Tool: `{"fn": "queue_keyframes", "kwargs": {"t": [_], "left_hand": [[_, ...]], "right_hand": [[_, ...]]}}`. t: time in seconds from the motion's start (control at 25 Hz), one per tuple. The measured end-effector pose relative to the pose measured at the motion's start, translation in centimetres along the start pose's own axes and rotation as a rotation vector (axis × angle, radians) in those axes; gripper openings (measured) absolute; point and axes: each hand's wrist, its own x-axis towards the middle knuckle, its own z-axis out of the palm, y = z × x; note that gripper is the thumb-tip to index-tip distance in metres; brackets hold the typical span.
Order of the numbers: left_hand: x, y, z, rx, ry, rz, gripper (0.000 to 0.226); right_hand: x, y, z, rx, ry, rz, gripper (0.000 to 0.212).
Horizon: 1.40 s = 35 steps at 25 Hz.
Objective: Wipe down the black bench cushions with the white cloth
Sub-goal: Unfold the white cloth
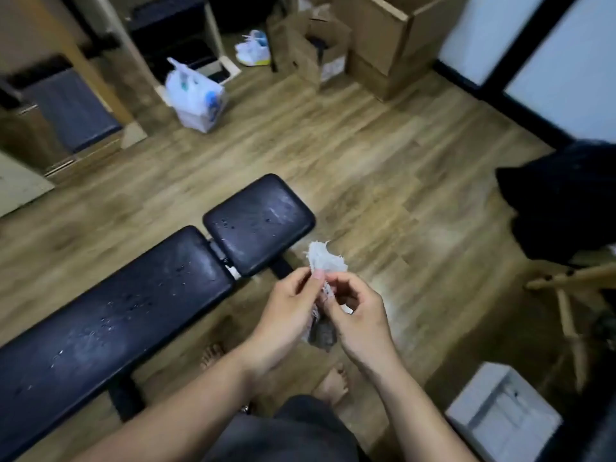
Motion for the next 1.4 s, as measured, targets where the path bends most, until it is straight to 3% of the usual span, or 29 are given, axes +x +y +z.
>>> {"fn": "queue_keyframes", "kwargs": {"t": [0.12, 0.24, 0.44, 0.56, 0.68, 0.8, 0.88, 0.96, 1.12, 1.28, 1.4], "left_hand": [[-1.0, -0.9, -10.5, -0.118, 0.186, -0.005, 0.022], [-2.7, -3.6, -19.4, -0.161, 0.257, -0.056, 0.022], [-7.3, -7.6, -33.0, -0.423, 0.524, -0.191, 0.016], [-10.3, -8.8, -36.4, -0.568, 0.573, -0.205, 0.013], [-12.5, -11.1, -38.3, -0.710, 0.745, -0.260, 0.017], [-14.1, -12.8, -39.6, -0.863, 0.980, -0.334, 0.031], [-15.3, -13.4, -39.9, -1.076, 1.145, -0.312, 0.028], [-17.1, -13.3, -39.9, -1.240, 1.183, -0.236, 0.019], [-19.4, -13.8, -38.6, -1.026, 1.259, -0.291, 0.022], [-21.6, -13.9, -38.8, -0.795, 1.351, -0.321, 0.048], [-23.7, -14.7, -40.6, -0.523, 1.336, -0.350, 0.031]], "right_hand": [[1.9, -2.5, 8.7, -0.027, -0.249, 0.042, 0.010], [2.6, -3.5, 17.5, -0.016, -0.341, 0.139, 0.010], [1.0, -3.5, 33.2, -0.127, -0.563, 0.293, 0.004], [-0.3, -3.6, 38.7, -0.230, -0.704, 0.266, 0.010], [-0.7, -3.7, 42.4, -0.310, -0.856, 0.329, 0.007], [-0.4, -3.6, 44.9, -0.230, -0.853, 0.505, 0.013], [0.1, -3.5, 46.0, -0.221, -0.869, 0.518, 0.018], [0.3, -3.3, 47.3, -0.225, -0.949, 0.543, 0.022], [-0.4, -1.7, 48.9, -0.312, -1.147, 0.517, 0.016], [-0.6, -0.6, 49.9, -0.445, -1.234, 0.346, 0.044], [-1.3, -0.2, 51.5, -0.495, -1.473, 0.230, 0.046]]}}
